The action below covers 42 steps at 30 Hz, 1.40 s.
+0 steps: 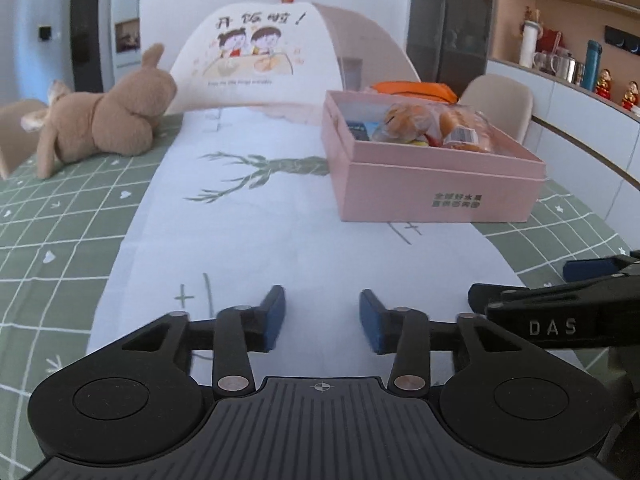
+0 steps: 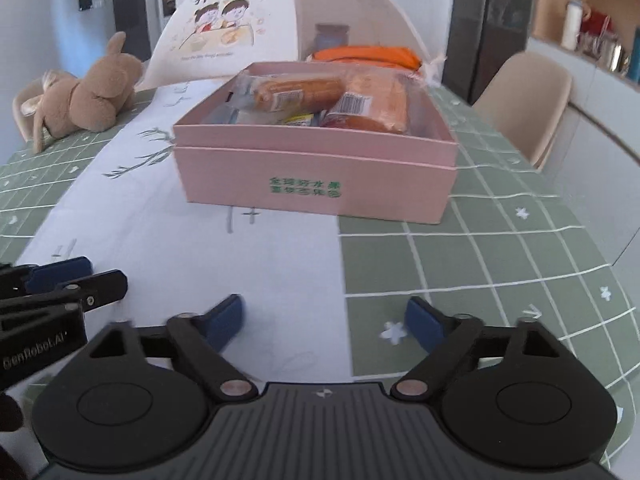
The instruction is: Organize snacks
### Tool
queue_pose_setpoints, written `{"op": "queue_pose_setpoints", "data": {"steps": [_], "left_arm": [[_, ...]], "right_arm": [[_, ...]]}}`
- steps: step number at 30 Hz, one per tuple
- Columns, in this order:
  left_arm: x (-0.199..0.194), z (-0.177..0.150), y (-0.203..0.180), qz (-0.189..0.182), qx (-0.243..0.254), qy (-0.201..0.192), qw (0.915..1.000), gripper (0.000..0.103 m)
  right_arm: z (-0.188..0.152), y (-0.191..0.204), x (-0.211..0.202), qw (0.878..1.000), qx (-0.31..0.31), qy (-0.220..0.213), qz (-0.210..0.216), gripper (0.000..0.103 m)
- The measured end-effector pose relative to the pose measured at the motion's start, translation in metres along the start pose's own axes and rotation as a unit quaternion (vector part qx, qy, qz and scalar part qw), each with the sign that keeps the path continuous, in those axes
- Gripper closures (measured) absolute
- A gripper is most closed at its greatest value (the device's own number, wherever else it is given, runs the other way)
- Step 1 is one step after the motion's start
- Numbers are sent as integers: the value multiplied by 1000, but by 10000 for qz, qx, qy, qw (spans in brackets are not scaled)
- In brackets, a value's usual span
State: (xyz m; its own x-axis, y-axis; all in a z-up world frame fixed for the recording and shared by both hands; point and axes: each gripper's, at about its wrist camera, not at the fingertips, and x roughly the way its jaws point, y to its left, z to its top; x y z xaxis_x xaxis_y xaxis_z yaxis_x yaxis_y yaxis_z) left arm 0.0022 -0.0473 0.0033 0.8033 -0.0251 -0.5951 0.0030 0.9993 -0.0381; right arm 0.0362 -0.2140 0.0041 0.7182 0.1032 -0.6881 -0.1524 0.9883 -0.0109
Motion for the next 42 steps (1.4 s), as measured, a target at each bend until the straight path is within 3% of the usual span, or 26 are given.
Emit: {"op": "queue_pose_setpoints", "data": {"steps": [2,10,42], "left_arm": [[2,1,-4,36,29,12,10000,45],[10,2,-9,202,148,41,9997,43],[12,3,-9,223,166,42,9996,42]], "right_arm": [[0,-9,5,9998,165,-23,142,0],[-3,-12,13,9991,46,-399,167,0],[-2,-17,14,9988,1,-392,293,0]]}}
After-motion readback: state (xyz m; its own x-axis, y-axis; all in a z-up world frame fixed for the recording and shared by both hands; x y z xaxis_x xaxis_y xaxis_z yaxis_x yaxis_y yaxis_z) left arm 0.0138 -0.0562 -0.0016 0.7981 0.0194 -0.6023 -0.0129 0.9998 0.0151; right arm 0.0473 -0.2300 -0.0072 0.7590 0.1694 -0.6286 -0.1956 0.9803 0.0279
